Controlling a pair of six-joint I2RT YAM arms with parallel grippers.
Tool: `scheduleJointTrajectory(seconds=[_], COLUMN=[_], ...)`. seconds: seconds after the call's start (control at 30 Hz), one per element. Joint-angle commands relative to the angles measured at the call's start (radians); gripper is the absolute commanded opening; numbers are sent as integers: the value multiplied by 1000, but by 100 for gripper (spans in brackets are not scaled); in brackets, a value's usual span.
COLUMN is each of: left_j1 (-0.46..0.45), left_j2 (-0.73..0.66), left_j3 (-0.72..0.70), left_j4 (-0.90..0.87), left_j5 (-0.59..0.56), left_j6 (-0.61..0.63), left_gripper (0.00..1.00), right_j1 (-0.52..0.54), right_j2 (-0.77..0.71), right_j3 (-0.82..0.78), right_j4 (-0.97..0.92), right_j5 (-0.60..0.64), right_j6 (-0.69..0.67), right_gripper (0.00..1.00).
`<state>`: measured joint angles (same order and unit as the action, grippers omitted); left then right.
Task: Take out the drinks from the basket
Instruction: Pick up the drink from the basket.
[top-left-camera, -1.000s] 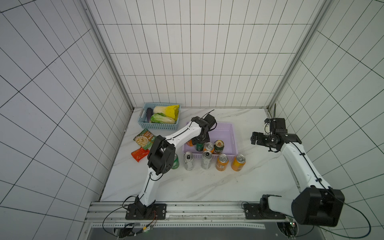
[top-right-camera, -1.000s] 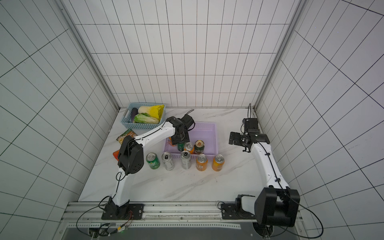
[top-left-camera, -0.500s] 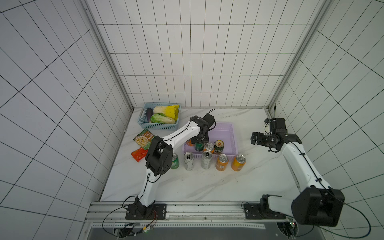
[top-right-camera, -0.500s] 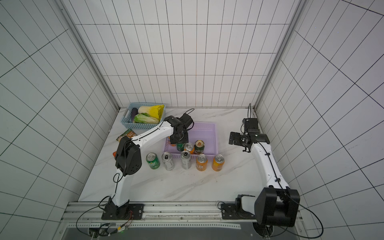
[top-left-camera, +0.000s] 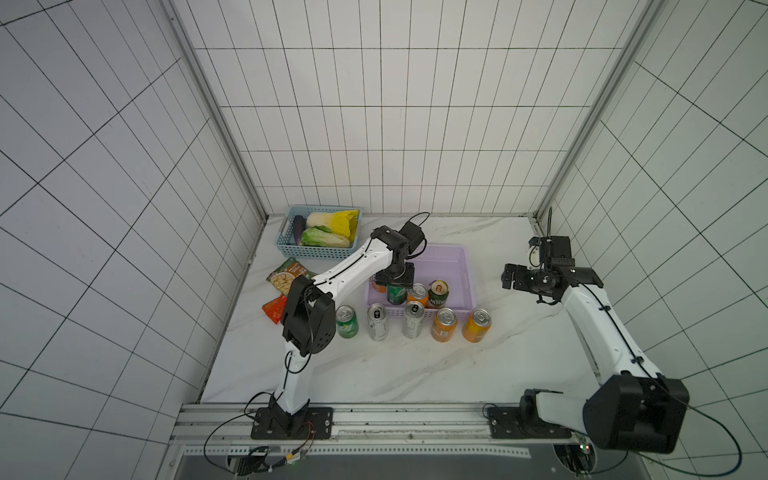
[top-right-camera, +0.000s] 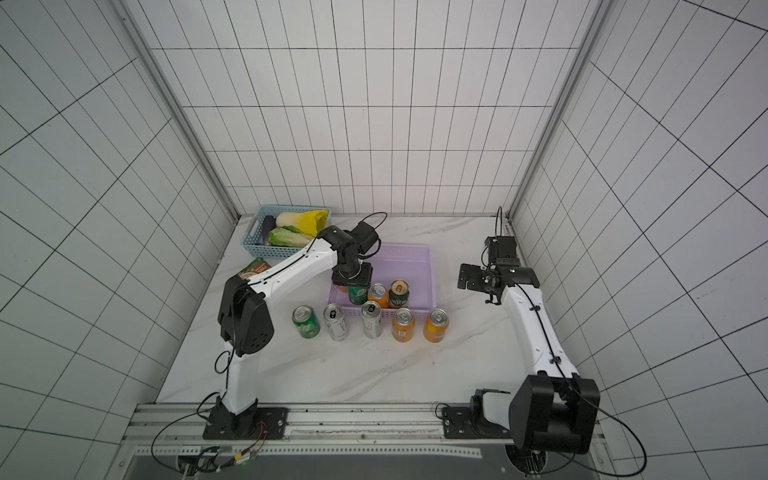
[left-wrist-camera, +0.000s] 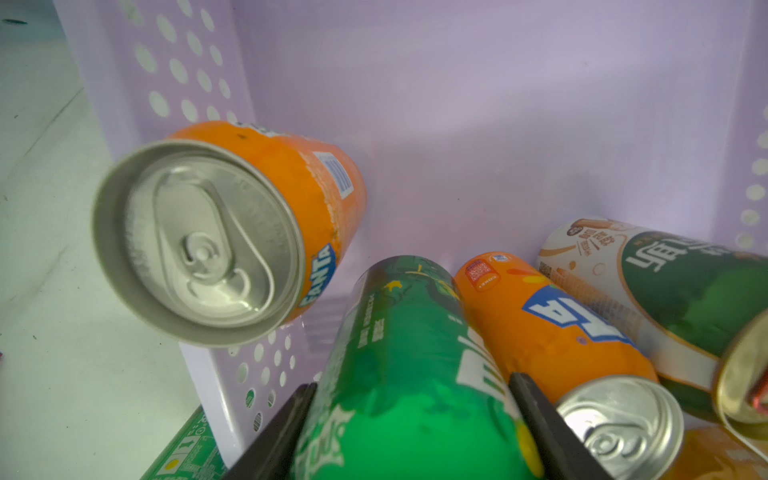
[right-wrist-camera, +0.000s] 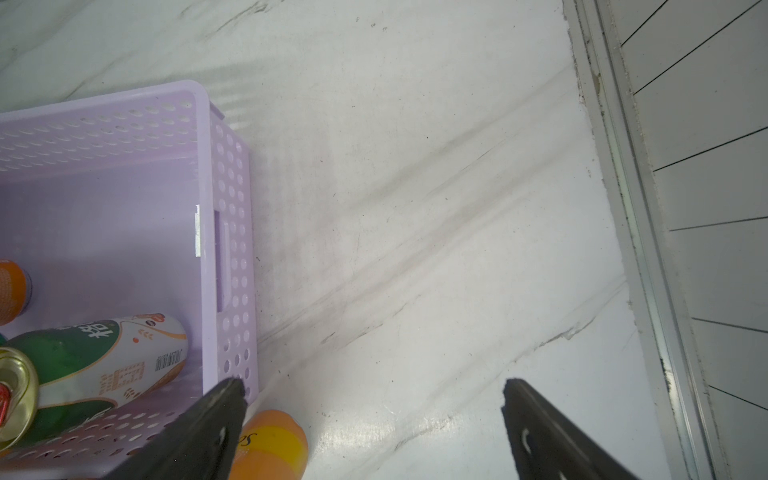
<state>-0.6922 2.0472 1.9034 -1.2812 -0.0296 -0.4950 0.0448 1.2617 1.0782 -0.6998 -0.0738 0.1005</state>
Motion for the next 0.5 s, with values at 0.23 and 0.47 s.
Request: scheduleJointTrajectory(seconds=[0.23, 0.47], left_j1=[11, 16], left_j2=[-84, -115], left_j3=[74, 109], left_j4=[-25, -71], left_j5=[72, 57], left_j6=[130, 166], left_gripper=[52, 51], right_j1=[-13, -13], right_j2=[-3, -4], right_j3=[-30, -29], right_j4=[2, 2], right_j5=[-1, -1], right_j6=[2, 1], right_gripper=[100, 100])
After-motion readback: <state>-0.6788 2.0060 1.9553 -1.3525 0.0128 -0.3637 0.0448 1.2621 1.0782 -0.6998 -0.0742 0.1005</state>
